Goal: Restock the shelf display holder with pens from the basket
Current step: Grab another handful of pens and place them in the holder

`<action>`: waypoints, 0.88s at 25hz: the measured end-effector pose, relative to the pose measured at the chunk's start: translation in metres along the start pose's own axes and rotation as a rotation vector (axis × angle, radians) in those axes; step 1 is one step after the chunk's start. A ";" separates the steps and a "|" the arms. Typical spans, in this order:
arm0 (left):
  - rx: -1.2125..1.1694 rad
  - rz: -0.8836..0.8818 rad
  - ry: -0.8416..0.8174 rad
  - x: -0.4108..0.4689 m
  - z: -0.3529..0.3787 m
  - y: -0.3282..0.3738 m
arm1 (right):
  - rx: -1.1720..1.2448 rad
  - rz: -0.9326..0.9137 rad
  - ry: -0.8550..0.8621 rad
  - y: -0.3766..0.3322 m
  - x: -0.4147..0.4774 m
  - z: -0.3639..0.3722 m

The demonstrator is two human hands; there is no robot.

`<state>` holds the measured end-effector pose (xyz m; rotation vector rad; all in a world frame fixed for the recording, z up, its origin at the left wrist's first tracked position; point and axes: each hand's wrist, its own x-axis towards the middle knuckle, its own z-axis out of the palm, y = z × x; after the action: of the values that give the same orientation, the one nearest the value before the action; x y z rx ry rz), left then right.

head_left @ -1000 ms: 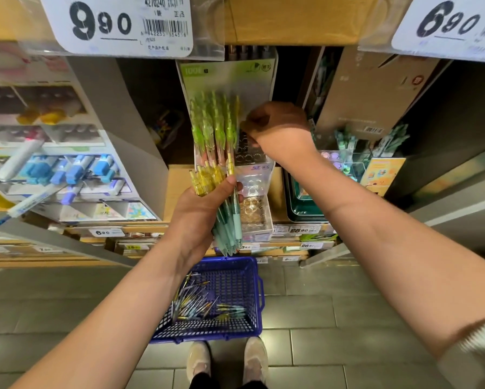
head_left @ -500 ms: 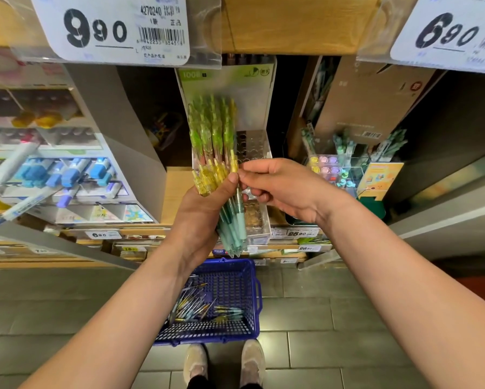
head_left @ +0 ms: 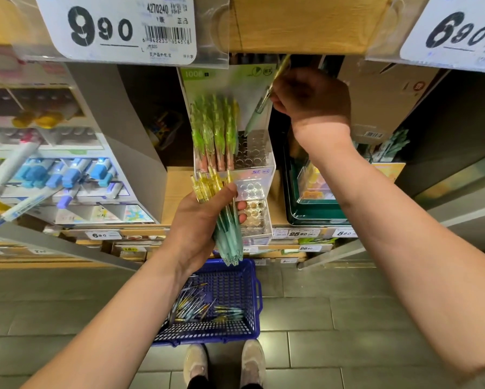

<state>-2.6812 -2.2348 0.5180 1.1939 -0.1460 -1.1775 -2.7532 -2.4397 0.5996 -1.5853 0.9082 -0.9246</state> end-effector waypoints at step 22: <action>0.034 0.081 -0.023 0.001 0.005 0.011 | 0.038 0.559 -0.683 0.033 -0.055 -0.007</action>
<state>-2.6774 -2.2400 0.5283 1.1935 -0.2309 -1.1216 -2.7856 -2.3988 0.5620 -1.3600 0.7596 0.0079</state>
